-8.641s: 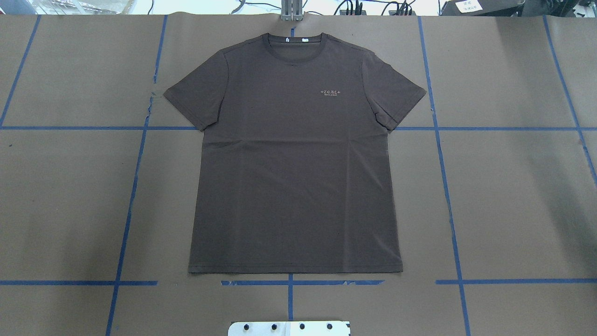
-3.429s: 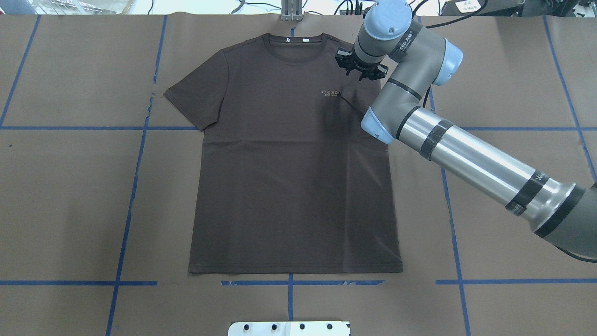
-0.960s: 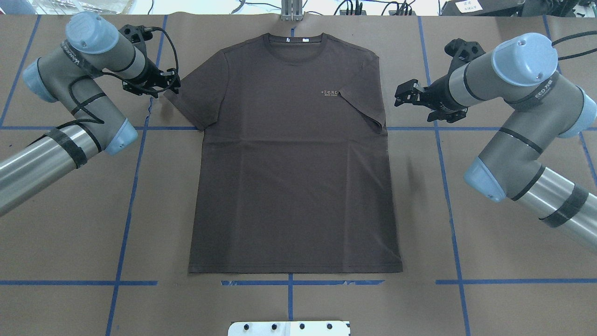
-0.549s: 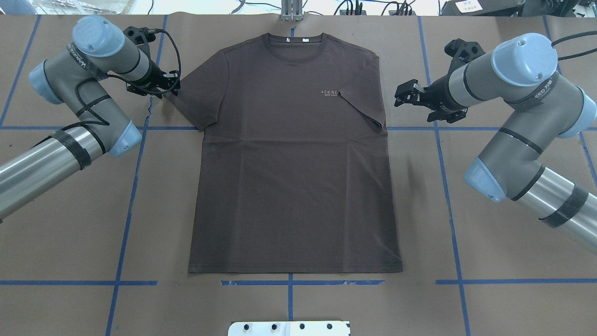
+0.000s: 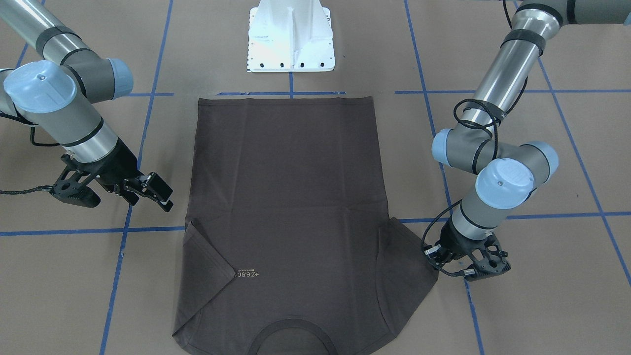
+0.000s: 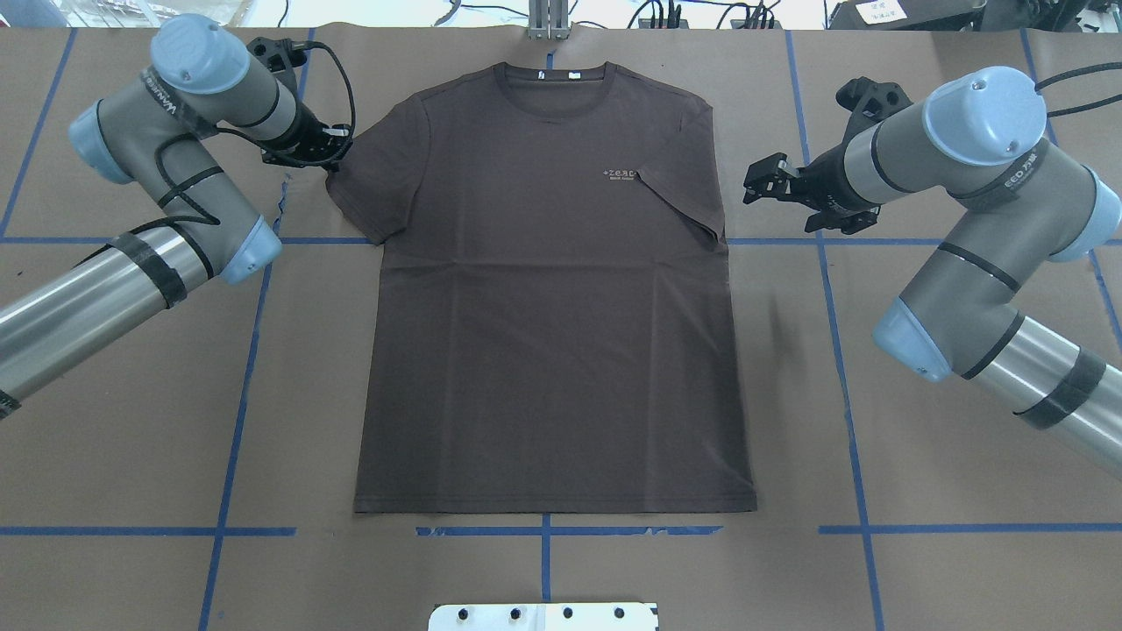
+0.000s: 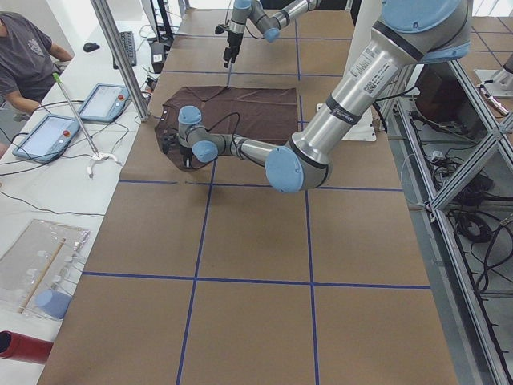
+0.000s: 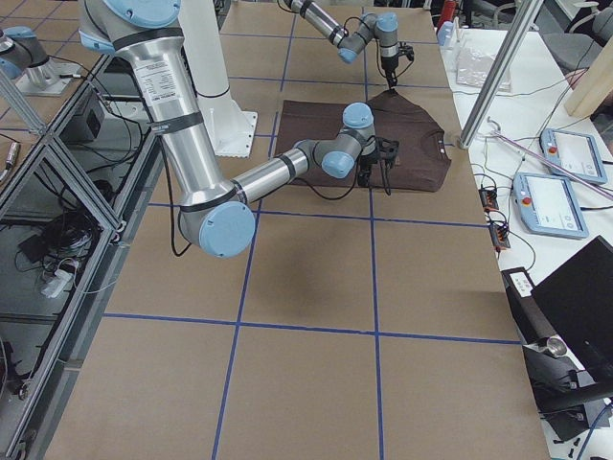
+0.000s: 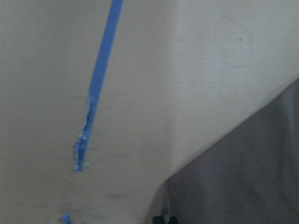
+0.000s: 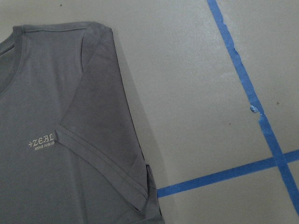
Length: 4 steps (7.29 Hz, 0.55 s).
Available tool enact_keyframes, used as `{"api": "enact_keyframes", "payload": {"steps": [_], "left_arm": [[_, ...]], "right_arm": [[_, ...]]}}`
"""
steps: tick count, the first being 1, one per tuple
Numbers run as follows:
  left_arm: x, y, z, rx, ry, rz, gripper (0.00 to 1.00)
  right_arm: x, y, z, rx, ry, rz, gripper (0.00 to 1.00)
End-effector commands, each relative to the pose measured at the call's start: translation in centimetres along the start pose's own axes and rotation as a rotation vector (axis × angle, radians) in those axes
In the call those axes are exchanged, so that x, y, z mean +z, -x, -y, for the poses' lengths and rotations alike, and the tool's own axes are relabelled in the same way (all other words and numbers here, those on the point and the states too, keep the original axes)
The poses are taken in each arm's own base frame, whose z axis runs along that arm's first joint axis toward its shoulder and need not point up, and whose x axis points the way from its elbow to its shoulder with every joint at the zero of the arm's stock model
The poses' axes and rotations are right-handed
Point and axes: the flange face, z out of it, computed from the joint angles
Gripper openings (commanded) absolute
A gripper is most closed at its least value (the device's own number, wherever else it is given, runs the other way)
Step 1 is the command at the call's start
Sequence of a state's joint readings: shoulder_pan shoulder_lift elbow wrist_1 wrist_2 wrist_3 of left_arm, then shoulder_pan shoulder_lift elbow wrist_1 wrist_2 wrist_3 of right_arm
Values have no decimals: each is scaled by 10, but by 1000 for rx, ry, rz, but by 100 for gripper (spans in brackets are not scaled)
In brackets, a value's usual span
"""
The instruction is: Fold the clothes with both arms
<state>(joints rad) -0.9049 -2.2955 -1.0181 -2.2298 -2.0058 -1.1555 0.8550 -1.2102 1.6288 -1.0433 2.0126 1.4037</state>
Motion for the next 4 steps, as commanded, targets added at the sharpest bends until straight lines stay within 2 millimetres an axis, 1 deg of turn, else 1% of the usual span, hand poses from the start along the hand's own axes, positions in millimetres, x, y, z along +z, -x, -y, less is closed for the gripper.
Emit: {"api": "enact_keyframes", "payload": {"steps": [1,2,3,4], "left_arm": [[-25,-48,5,-68,4,-63,0],[-35,-80,4,-100,13,-80,0],[-29,-103,-15,-158,37,-91,0],[-33,-126,-19,-169,40,-109,0]], "right_arm": [[1,4,-6,-7,9,6,100],[6,3,-11,-13,11,-1,100],[13,5,-17,-23,-11,-11,100],[18,7,-21,-29,-44,-20,100]]}}
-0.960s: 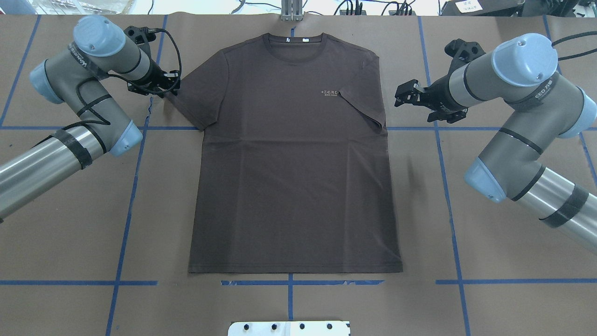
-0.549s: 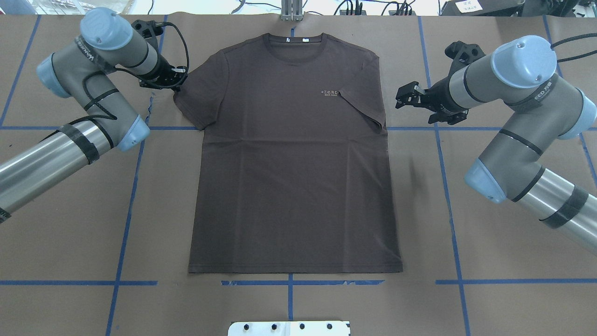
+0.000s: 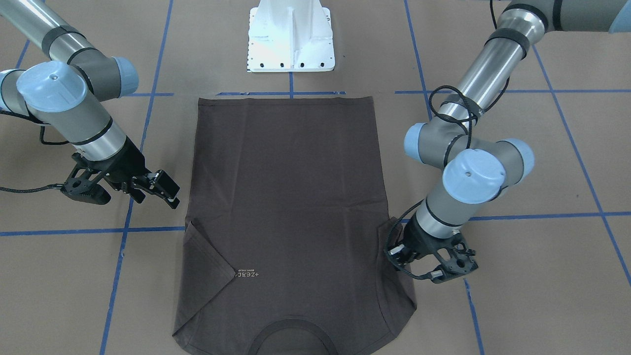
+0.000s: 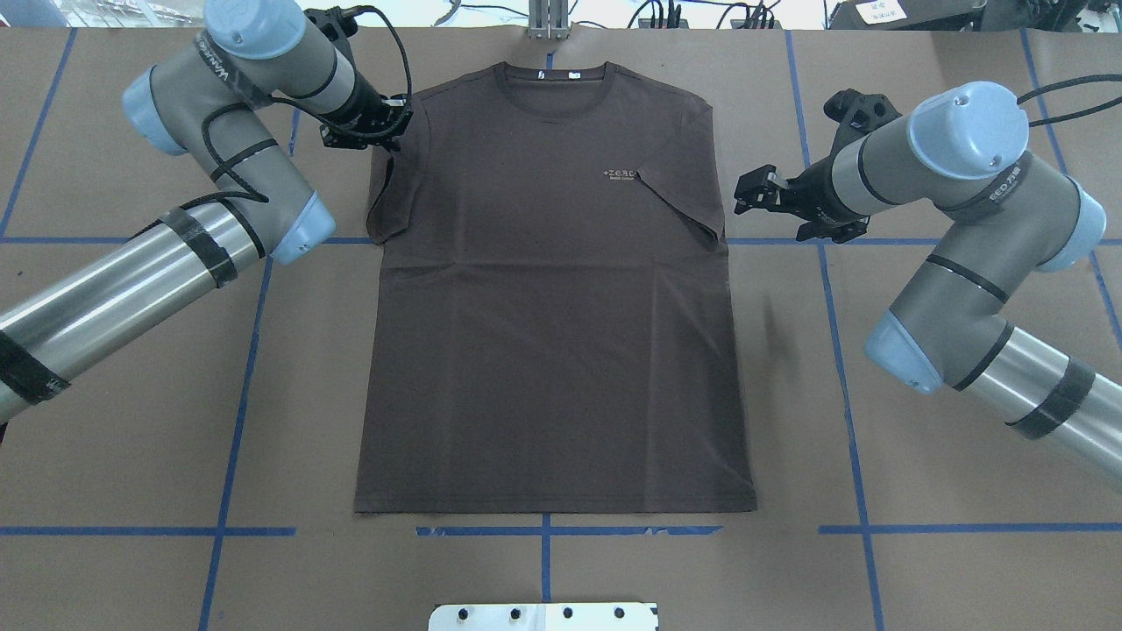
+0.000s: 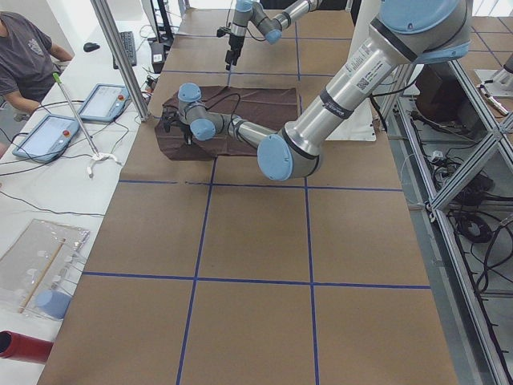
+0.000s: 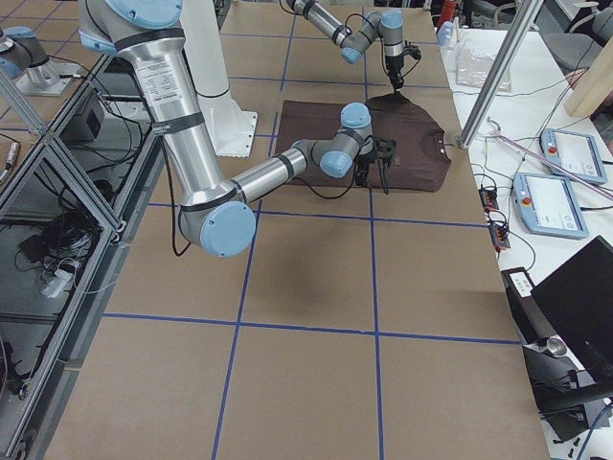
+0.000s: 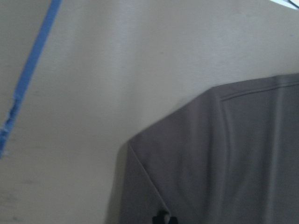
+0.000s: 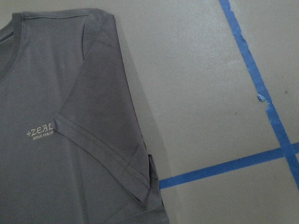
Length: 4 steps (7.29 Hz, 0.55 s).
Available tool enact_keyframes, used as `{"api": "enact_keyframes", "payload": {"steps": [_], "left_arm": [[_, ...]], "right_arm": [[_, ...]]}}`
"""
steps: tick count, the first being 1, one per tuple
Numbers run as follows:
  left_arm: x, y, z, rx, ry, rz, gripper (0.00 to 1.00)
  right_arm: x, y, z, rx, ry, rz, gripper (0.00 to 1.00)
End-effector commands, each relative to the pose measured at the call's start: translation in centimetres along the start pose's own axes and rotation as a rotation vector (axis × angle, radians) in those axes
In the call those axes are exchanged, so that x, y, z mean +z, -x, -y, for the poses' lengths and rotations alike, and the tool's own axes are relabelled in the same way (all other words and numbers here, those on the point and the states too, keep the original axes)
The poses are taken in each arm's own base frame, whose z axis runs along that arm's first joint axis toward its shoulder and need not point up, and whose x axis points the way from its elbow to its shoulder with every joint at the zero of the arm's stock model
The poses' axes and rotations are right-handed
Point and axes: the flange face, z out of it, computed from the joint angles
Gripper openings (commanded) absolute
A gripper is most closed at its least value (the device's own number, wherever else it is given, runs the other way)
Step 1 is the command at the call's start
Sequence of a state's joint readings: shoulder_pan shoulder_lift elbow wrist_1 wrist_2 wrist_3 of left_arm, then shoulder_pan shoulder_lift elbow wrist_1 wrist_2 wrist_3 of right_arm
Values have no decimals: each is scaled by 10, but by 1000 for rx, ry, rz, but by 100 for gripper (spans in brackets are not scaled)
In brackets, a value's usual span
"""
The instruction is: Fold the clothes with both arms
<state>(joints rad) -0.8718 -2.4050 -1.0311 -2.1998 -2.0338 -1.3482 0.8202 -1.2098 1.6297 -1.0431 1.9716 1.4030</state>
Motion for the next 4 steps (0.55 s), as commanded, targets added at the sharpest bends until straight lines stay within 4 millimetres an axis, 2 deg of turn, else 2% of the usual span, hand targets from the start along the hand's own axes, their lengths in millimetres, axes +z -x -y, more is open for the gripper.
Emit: {"api": "enact_keyframes", "payload": {"steps": [1,4], "left_arm": [[9,-35,-31,-34,27,-18,0],[15,-36,-36,-34,29,-19,0]], "right_arm": [[4,7,-7,-13,-34,-1,100],[11,6,-8,-18,-27,-13,100]]}}
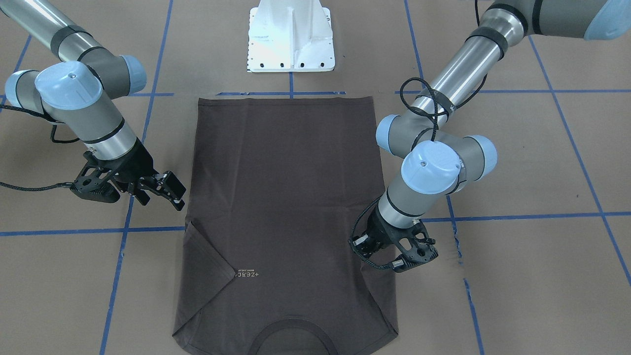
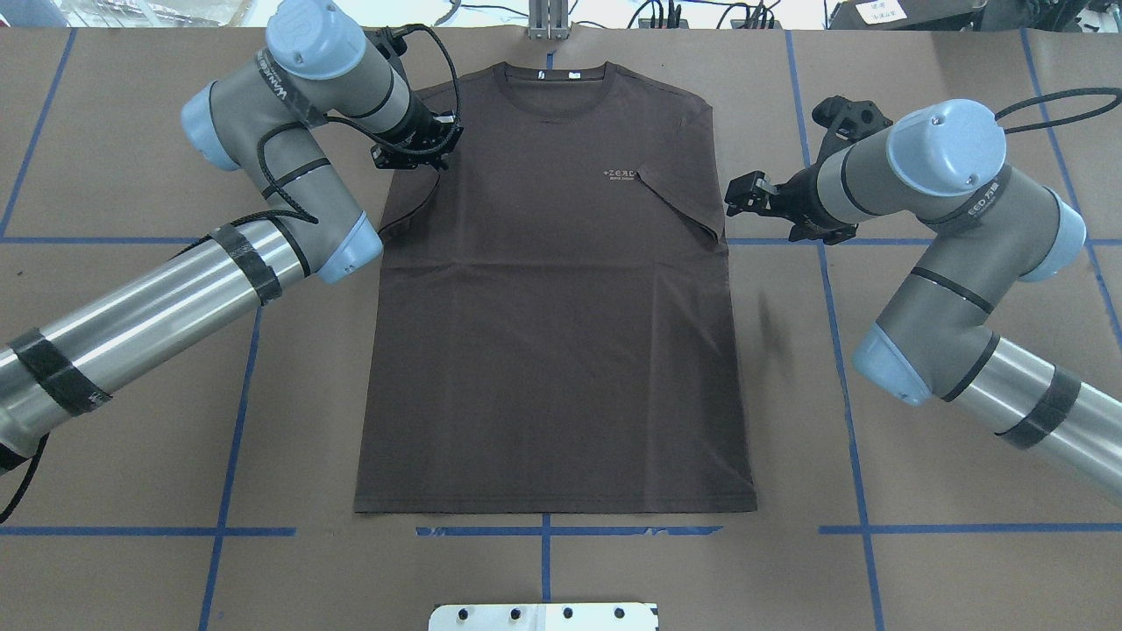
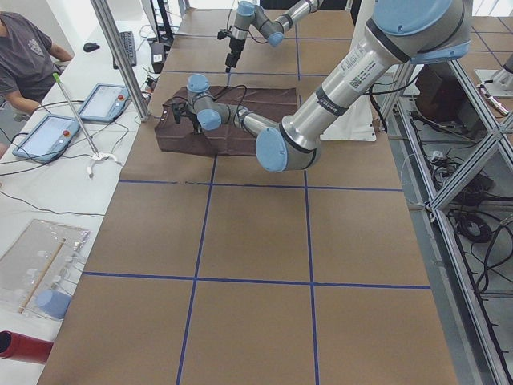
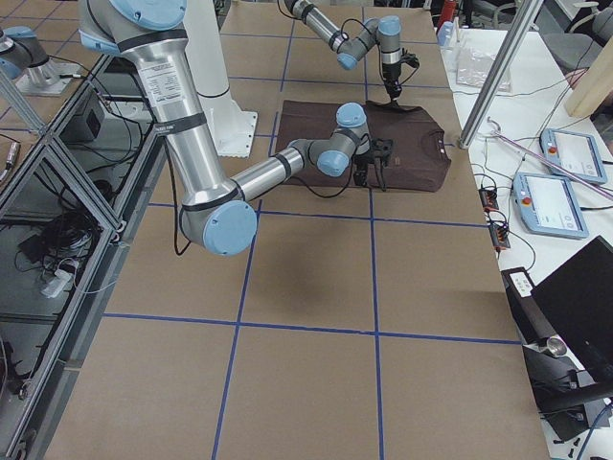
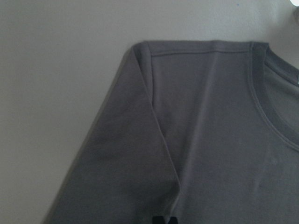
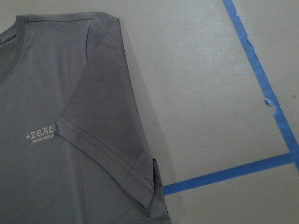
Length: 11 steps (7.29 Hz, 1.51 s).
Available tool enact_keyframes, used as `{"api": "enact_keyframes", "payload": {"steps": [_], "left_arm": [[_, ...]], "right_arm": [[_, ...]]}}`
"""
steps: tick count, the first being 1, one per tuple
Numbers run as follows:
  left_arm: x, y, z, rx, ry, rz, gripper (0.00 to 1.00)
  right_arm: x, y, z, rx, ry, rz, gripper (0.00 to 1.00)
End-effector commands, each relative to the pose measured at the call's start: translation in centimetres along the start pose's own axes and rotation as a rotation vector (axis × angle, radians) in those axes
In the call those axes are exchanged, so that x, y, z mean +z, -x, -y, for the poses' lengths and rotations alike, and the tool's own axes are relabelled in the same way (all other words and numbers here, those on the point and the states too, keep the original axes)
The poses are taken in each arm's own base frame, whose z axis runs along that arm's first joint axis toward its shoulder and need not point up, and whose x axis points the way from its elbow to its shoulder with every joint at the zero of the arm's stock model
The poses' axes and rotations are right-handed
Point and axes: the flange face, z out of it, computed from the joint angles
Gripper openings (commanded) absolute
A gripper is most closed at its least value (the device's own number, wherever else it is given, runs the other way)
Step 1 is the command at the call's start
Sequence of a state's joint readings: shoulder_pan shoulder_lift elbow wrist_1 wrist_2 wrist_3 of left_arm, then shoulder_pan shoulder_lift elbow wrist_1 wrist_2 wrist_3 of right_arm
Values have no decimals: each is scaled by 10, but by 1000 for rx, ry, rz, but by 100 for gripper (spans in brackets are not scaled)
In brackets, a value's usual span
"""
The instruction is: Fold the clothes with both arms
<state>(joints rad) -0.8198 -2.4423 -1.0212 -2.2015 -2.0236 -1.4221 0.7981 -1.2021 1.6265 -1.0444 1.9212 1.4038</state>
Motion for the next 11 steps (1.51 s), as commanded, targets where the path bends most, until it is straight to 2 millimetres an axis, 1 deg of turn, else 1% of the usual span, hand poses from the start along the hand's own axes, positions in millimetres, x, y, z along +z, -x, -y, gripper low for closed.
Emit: {"api": "enact_keyframes", "payload": {"steps": [1,3,5,6,7,8,9,10,11], "left_arm": [[4,-2,1,1,-22,0,0],[8,-8,7,-5,-47,9,0],[8,-11,7,1,-49,-3,0],[8,-11,7,3,-49,-4,51],[4,-14,6,4,-49,-13,63],[-16,-29,-3,-5,-47,-60,66],[-42,-29,-21,-11,-44,-117,70],[-56,-9,-60,8,-4,-156,70],[-80,16,-78,28,19,-192,70]], "right_arm": [[5,3,-4,-16,8,-2,100],[0,8,-6,-22,12,11,100],[-3,10,-7,-12,11,18,100],[-6,12,-8,-13,12,25,100],[-18,15,-10,-17,14,45,100],[-30,18,-17,19,29,69,100],[-48,26,-43,101,58,102,100],[-68,12,-86,148,102,111,100],[-68,-8,-138,147,134,84,100]]}}
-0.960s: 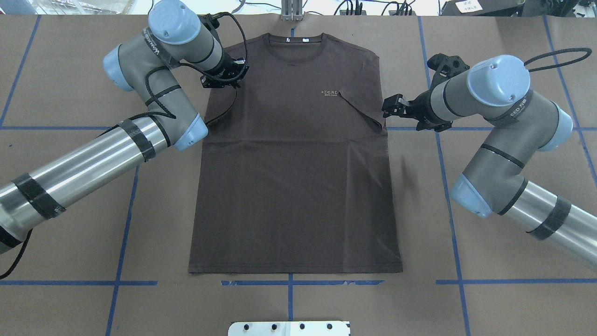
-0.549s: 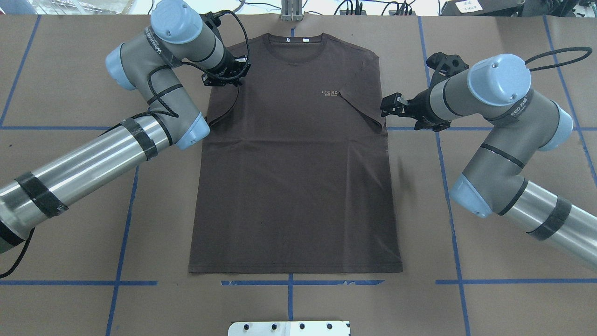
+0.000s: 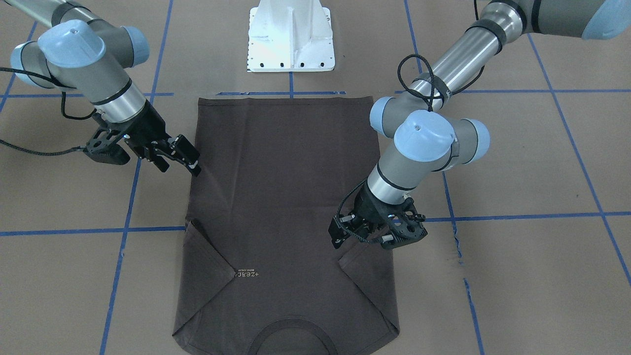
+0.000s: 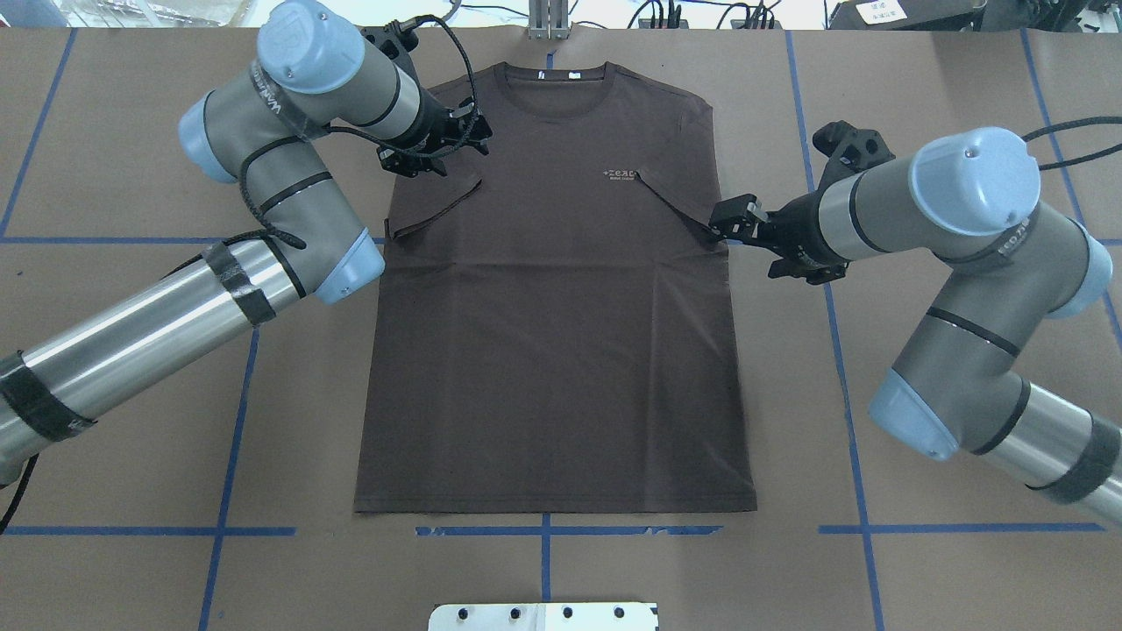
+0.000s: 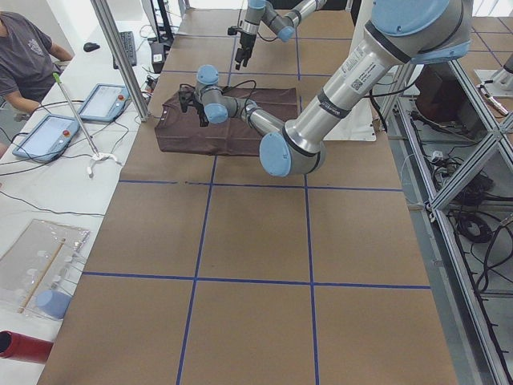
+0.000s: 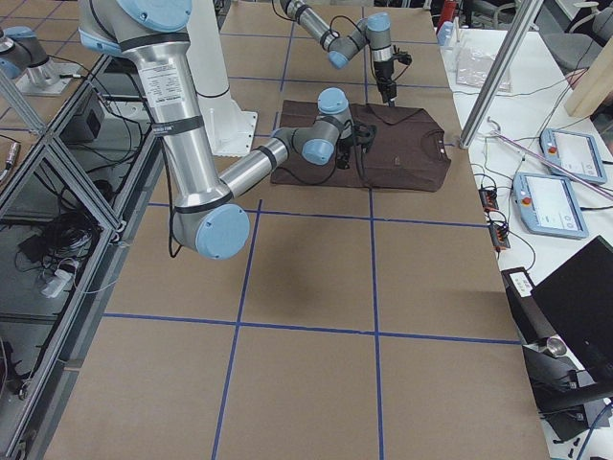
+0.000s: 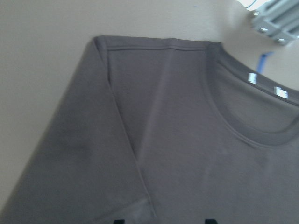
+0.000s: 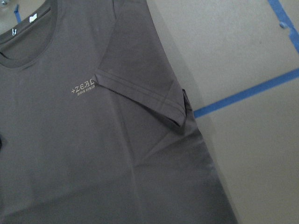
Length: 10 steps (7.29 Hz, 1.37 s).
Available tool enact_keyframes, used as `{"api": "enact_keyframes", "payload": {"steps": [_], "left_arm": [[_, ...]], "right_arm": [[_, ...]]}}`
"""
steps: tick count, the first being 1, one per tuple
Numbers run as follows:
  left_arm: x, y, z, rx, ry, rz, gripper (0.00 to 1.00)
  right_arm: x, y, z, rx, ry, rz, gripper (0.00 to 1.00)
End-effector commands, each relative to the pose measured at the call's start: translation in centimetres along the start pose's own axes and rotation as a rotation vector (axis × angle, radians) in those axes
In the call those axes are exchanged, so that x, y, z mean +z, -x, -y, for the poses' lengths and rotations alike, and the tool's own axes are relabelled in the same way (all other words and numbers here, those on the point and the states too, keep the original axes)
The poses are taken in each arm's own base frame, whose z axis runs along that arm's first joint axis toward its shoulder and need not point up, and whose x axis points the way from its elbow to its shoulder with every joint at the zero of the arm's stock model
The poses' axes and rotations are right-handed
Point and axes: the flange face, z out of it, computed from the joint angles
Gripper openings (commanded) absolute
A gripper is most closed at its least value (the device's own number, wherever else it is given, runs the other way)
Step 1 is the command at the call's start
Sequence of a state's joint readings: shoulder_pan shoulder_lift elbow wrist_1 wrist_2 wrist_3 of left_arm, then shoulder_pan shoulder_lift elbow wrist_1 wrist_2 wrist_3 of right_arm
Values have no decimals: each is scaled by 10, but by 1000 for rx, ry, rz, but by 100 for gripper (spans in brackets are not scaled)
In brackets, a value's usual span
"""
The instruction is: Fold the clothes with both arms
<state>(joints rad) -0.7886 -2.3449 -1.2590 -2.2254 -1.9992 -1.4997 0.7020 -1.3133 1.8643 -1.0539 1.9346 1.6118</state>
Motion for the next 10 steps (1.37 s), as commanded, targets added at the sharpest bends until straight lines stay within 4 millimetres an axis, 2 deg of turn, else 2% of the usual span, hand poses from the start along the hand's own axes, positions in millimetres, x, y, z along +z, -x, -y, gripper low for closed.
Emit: {"api": "enact_keyframes", "payload": {"steps": [1,2,3,4,10], "left_arm": [[-60,38,-45,33,42,-82,70],[-71,45,-53,40,67,-94,70],[-68,48,-53,39,72,-89,70],[-67,48,-53,40,72,-87,70],[-63,54,-52,42,74,-82,70]], "right_arm": [[-5,-42,-112,44,38,-30,100],[11,-59,-161,46,-5,-53,98],[24,-72,-189,67,-38,-97,92],[33,-73,-204,96,-73,-164,87],[45,-86,-231,128,-87,-242,77]]}}
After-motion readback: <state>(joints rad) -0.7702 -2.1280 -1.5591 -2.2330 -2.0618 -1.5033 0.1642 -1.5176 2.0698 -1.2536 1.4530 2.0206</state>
